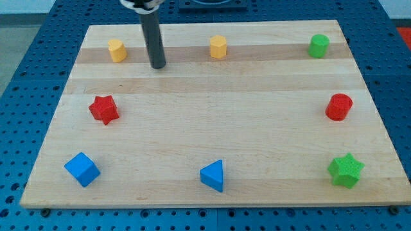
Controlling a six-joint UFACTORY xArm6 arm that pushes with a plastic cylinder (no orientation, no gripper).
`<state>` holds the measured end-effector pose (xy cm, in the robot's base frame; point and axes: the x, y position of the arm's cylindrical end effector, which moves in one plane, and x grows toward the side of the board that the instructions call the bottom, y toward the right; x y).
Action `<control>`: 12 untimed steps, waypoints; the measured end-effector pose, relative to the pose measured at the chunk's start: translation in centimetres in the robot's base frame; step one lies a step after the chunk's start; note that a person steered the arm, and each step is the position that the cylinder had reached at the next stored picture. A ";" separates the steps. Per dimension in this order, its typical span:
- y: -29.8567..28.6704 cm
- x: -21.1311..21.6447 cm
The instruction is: Push yellow heart slightly right
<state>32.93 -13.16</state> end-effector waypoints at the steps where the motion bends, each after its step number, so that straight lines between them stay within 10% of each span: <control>1: -2.9 1.6; 4: -9.7 7.7; 6: -17.1 4.1; 9: -11.2 -4.8; 12: -6.5 -5.2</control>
